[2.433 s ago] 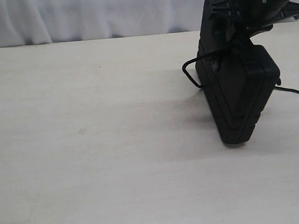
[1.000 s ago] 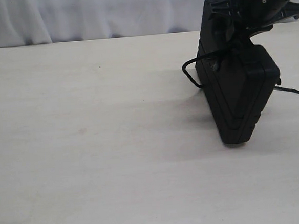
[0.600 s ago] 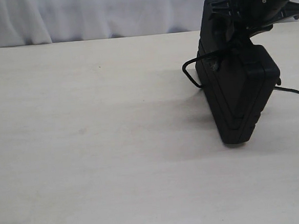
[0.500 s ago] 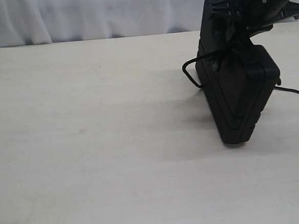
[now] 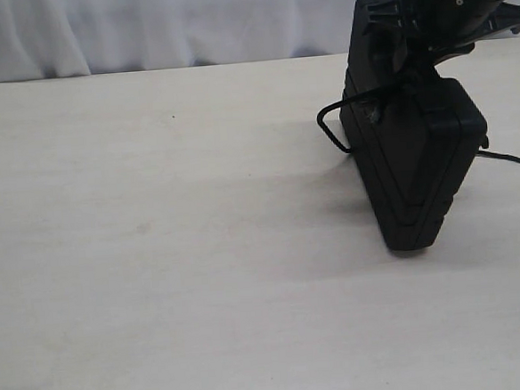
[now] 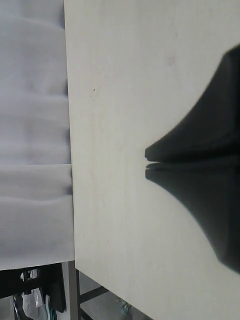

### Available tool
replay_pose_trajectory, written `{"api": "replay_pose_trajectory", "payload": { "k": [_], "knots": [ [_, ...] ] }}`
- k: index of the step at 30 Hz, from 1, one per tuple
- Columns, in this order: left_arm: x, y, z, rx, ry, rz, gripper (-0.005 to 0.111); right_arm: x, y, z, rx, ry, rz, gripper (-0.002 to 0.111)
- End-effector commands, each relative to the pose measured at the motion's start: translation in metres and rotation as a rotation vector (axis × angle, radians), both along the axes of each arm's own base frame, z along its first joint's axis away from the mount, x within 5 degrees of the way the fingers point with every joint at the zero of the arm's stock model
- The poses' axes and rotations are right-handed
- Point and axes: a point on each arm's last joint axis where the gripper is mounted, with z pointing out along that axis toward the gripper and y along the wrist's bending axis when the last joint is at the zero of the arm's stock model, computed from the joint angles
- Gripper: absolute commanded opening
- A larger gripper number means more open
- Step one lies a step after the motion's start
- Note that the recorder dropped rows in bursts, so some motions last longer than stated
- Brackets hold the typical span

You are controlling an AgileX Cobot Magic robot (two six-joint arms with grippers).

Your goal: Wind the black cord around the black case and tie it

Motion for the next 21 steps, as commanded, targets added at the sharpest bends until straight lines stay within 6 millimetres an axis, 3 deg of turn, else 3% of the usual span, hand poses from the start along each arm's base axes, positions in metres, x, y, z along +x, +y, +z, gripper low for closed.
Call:
{"api": "replay_pose_trajectory", "payload": {
  "k": [1, 9, 15, 21],
  "knots": [
    [0.000, 0.000, 0.000, -0.005, -0.004, -0.007, 0.000, 0.004, -0.002, 0.010, -0.009, -0.076, 0.012, 0.004],
    [0.000, 0.000, 0.000, -0.005, -0.004, -0.007, 0.000, 0.001, 0.010, 0.011, 0.019, -0.072, 0.047, 0.004],
    [0.000, 0.000, 0.000, -0.005, -0.004, -0.007, 0.000, -0.007, 0.044, 0.011, 0.018, -0.082, 0.130, 0.004],
    [0.000, 0.000, 0.000, -0.005, -0.004, -0.007, 0.000, -0.017, 0.071, -0.012, 0.069, -0.073, 0.117, 0.004]
  ]
}}
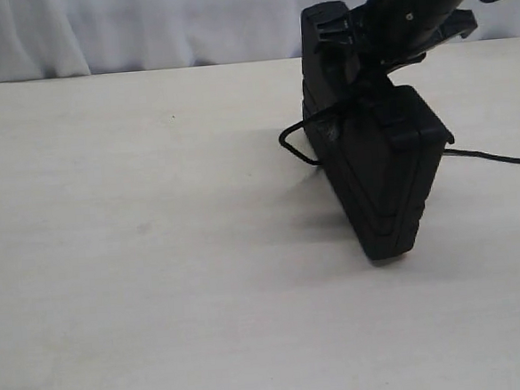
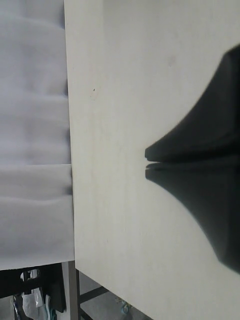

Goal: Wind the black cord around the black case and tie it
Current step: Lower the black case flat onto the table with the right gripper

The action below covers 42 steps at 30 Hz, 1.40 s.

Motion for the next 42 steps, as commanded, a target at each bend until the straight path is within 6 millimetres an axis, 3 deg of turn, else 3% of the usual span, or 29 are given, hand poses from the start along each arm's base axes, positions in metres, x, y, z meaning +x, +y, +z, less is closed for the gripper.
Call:
{"api": "replay_pose_trajectory", "payload": {
  "k": [1, 11, 20, 28, 35, 37, 42],
  "knots": [
    [0.000, 0.000, 0.000, -0.005, -0.004, -0.007, 0.000, -0.008, 0.023, -0.013, 0.080, -0.043, -0.015, 0.004],
    [0.000, 0.000, 0.000, -0.005, -0.004, -0.007, 0.000, -0.037, 0.071, -0.072, 0.119, -0.046, 0.039, 0.004],
    [0.000, 0.000, 0.000, -0.005, -0.004, -0.007, 0.000, -0.043, 0.105, -0.111, 0.166, -0.016, 0.065, 0.004],
    [0.000, 0.000, 0.000, -0.005, -0.004, -0.007, 0.000, -0.038, 0.110, -0.140, 0.124, 0.016, 0.090, 0.008],
    [0.000, 0.000, 0.000, -0.005, -0.004, -0.007, 0.000, -0.031, 0.114, -0.120, 0.083, 0.005, 0.145, 0.052],
    [0.000, 0.000, 0.000, -0.005, -0.004, -0.007, 0.000, -0.028, 0.115, -0.108, 0.045, 0.013, 0.174, 0.057],
    [0.000, 0.000, 0.000, -0.005, -0.004, -0.007, 0.000, -0.026, 0.106, -0.066, -0.106, 0.022, 0.215, 0.057]
  ]
}}
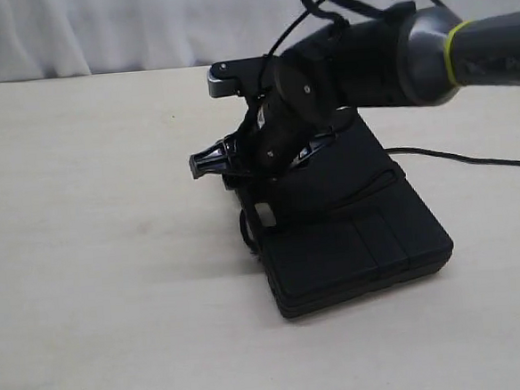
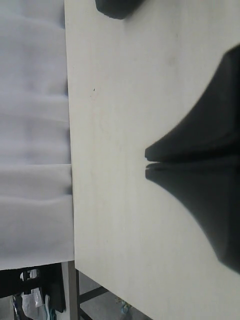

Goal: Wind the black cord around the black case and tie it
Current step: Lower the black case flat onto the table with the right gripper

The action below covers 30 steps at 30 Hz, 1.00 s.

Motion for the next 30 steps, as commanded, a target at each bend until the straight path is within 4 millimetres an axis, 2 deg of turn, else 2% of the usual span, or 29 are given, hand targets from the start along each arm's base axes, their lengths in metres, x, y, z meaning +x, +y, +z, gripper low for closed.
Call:
{"api": "replay_pose_trajectory", "payload": {
  "k": [1, 4, 6, 11, 18, 20, 21, 23, 24, 26, 27, 30],
  "knots": [
    [0.000, 0.000, 0.000, -0.003, -0.004, -0.007, 0.000, -0.001, -0.014, 0.042, -0.175, -0.010, 0.070, 0.057],
    [0.000, 0.000, 0.000, -0.003, -0.004, -0.007, 0.000, -0.010, -0.028, 0.060, -0.353, 0.034, 0.218, 0.057],
    [0.000, 0.000, 0.000, -0.003, -0.004, -0.007, 0.000, -0.022, -0.039, 0.060, -0.489, 0.160, 0.344, 0.057],
    [0.000, 0.000, 0.000, -0.003, -0.004, -0.007, 0.000, -0.032, -0.051, 0.033, -0.622, 0.213, 0.496, 0.057],
    [0.000, 0.000, 0.000, -0.003, -0.004, -0.007, 0.000, -0.031, -0.061, -0.007, -0.727, 0.053, 0.640, 0.057],
    [0.000, 0.000, 0.000, -0.003, -0.004, -0.007, 0.000, -0.030, -0.063, -0.012, -0.761, 0.011, 0.664, 0.056],
    [0.000, 0.000, 0.000, -0.003, -0.004, -0.007, 0.000, -0.029, -0.064, -0.013, -0.768, -0.009, 0.665, 0.052],
    [0.000, 0.000, 0.000, -0.003, -0.004, -0.007, 0.000, -0.028, -0.064, -0.013, -0.773, -0.012, 0.669, 0.034],
    [0.000, 0.000, 0.000, -0.003, -0.004, -0.007, 0.000, -0.029, -0.065, -0.013, -0.786, -0.007, 0.672, 0.020],
    [0.000, 0.000, 0.000, -0.003, -0.004, -0.007, 0.000, -0.029, -0.067, -0.011, -0.824, 0.004, 0.675, 0.004],
    [0.000, 0.000, 0.000, -0.003, -0.004, -0.007, 0.000, -0.029, -0.067, -0.010, -0.829, 0.002, 0.667, 0.004],
    [0.000, 0.000, 0.000, -0.003, -0.004, -0.007, 0.000, -0.025, -0.075, 0.012, -0.885, -0.097, 0.552, 0.004]
  ]
}}
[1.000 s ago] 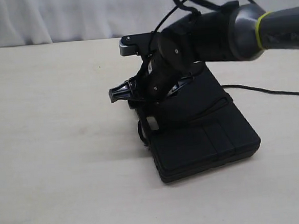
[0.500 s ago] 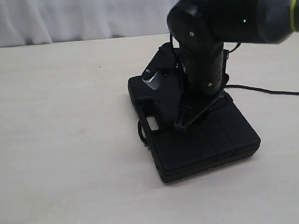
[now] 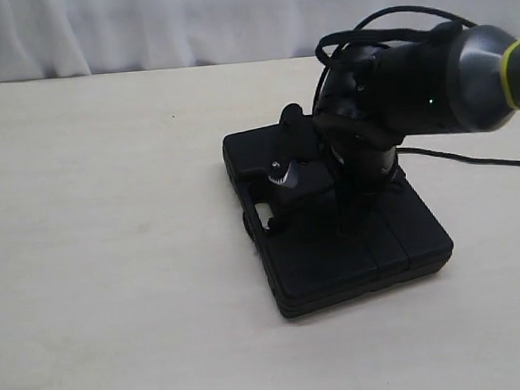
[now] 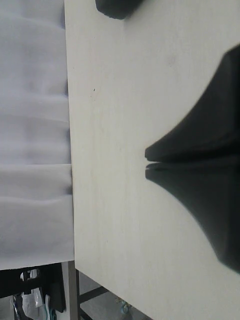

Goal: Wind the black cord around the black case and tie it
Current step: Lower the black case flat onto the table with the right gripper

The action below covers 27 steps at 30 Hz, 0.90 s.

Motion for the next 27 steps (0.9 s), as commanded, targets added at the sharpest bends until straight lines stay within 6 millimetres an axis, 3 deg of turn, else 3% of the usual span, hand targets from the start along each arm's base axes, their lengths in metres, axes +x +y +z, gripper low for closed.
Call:
{"api": "replay_pose_trajectory", "payload": {
  "k": [1, 5, 9, 11, 14, 17, 23, 27],
  "knots": [
    [0.000, 0.000, 0.000, -0.003, -0.004, -0.007, 0.000, 0.002, -0.009, 0.028, -0.022, -0.155, -0.059, 0.004],
    [0.000, 0.000, 0.000, -0.003, -0.004, -0.007, 0.000, 0.000, -0.016, 0.048, -0.007, -0.237, -0.106, 0.004],
    [0.000, 0.000, 0.000, -0.003, -0.004, -0.007, 0.000, -0.004, -0.018, 0.040, -0.048, -0.194, -0.064, 0.004],
    [0.000, 0.000, 0.000, -0.003, -0.004, -0.007, 0.000, -0.005, -0.019, 0.033, -0.080, -0.174, -0.053, 0.013],
    [0.000, 0.000, 0.000, -0.003, -0.004, -0.007, 0.000, -0.005, -0.022, 0.031, -0.110, -0.162, -0.074, 0.040],
    [0.000, 0.000, 0.000, -0.003, -0.004, -0.007, 0.000, -0.006, -0.024, 0.033, -0.134, -0.168, -0.094, 0.057],
    [0.000, 0.000, 0.000, -0.003, -0.004, -0.007, 0.000, -0.005, -0.027, 0.033, -0.081, -0.206, -0.193, 0.058],
    [0.000, 0.000, 0.000, -0.003, -0.004, -0.007, 0.000, 0.009, -0.052, 0.037, 0.028, -0.275, -0.458, 0.053]
  ]
}}
